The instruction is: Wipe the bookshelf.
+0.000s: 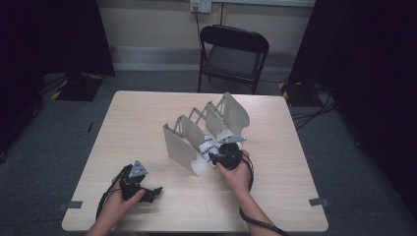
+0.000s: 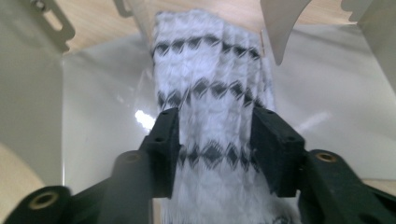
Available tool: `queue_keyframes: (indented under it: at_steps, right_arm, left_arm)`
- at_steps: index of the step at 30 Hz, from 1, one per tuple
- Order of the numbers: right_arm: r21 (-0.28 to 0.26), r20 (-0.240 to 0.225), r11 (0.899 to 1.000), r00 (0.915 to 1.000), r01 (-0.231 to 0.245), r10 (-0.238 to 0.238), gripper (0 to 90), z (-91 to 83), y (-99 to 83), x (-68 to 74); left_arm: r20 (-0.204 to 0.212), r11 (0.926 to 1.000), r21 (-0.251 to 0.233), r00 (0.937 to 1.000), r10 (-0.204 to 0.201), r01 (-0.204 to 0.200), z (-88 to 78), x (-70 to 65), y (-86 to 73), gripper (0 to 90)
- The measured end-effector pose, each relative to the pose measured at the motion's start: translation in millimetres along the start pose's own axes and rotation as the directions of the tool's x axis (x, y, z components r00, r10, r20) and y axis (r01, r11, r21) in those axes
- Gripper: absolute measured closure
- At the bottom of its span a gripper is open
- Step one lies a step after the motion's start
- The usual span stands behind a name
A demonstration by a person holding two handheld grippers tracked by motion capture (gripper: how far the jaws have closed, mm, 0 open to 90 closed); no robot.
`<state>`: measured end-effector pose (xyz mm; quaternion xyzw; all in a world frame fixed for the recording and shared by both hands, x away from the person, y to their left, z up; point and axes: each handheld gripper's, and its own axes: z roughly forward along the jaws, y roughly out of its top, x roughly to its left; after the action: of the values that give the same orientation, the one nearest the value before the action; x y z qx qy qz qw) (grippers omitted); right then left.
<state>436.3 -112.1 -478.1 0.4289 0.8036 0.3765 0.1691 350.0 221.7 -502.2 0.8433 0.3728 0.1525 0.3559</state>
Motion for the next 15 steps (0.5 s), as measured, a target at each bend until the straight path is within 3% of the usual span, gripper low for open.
queue_keyframes:
  at_steps: [5, 7, 9, 11, 15]
  right_arm:
    - [0.021, 0.011, 0.999, 0.9996, 0.026, -0.026, 48.4, 4.3, -12.4, -1.6]
    - [0.015, 0.023, 1.000, 0.9995, 0.021, -0.021, 53.3, 5.1, -13.9, -2.0]
    - [0.029, 0.049, 0.998, 0.9975, 0.050, -0.051, 60.7, 5.6, -12.7, -0.4]
    - [0.053, 0.066, 0.998, 0.9966, 0.046, -0.049, 74.0, 4.5, -9.7, -0.6]
    - [0.049, 0.066, 0.999, 0.9978, -0.013, 0.009, 77.9, 1.6, -5.8, -4.9]
  left_arm:
    - [0.000, 1.0000, 0.000, 1.0000, 0.001, -0.001, 0.0, 0.0, 0.0, 0.0]
    - [0.000, 1.0000, 0.000, 1.0000, 0.000, 0.000, 0.0, 0.0, 0.0, 0.0]
    - [0.000, 1.0000, 0.000, 1.0000, 0.000, 0.000, 0.0, 0.0, 0.0, 0.0]
    - [0.000, 1.0000, 0.000, 1.0000, 0.000, 0.000, 0.0, 0.0, 0.0, 0.0]
    - [0.000, 1.0000, 0.000, 1.0000, 0.000, 0.000, 0.0, 0.0, 0.0, 0.0]
